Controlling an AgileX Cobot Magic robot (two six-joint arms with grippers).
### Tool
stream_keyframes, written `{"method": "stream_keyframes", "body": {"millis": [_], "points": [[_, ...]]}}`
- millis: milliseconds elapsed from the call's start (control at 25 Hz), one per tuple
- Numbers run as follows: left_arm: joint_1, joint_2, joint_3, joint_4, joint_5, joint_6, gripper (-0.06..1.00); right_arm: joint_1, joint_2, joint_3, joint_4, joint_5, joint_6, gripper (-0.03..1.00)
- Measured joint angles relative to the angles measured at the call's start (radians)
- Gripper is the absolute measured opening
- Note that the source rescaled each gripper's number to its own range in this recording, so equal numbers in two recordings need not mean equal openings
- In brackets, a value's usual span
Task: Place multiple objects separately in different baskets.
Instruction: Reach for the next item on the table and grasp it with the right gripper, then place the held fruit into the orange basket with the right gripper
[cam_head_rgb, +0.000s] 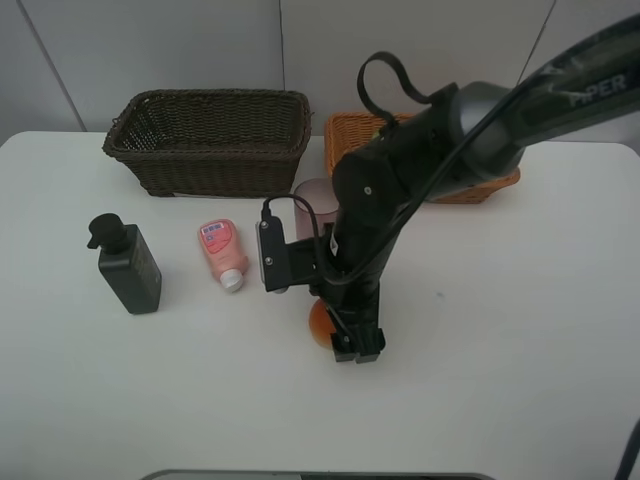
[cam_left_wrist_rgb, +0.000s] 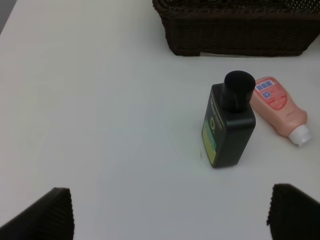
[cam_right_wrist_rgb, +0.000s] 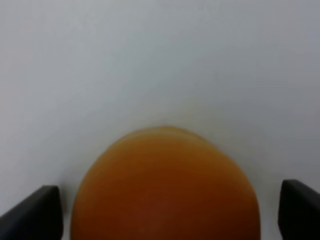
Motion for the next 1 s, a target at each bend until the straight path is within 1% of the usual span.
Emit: {"method": "stream_keyframes", "body": {"millis": [40,80,160,200,1000], "points": [[0.0,0.0,0.0,0.0,0.0,0.0,1.0,0.0,0.0,0.0,0.0,0.001,0.0,0.72],[0.0,0.0,0.0,0.0,0.0,0.0,1.0,0.0,0.0,0.0,0.0,0.001,0.0,0.56],[0.0,0.0,0.0,0.0,0.0,0.0,1.0,0.0,0.0,0.0,-0.001,0.002,0.0,0.14],[0.0,0.0,0.0,0.0,0.0,0.0,1.0,0.0,0.0,0.0,-0.001,0.002,0.0,0.0],[0.0,0.0,0.0,0.0,0.0,0.0,1.0,0.0,0.0,0.0,-0.001,0.002,0.0,0.01]]}}
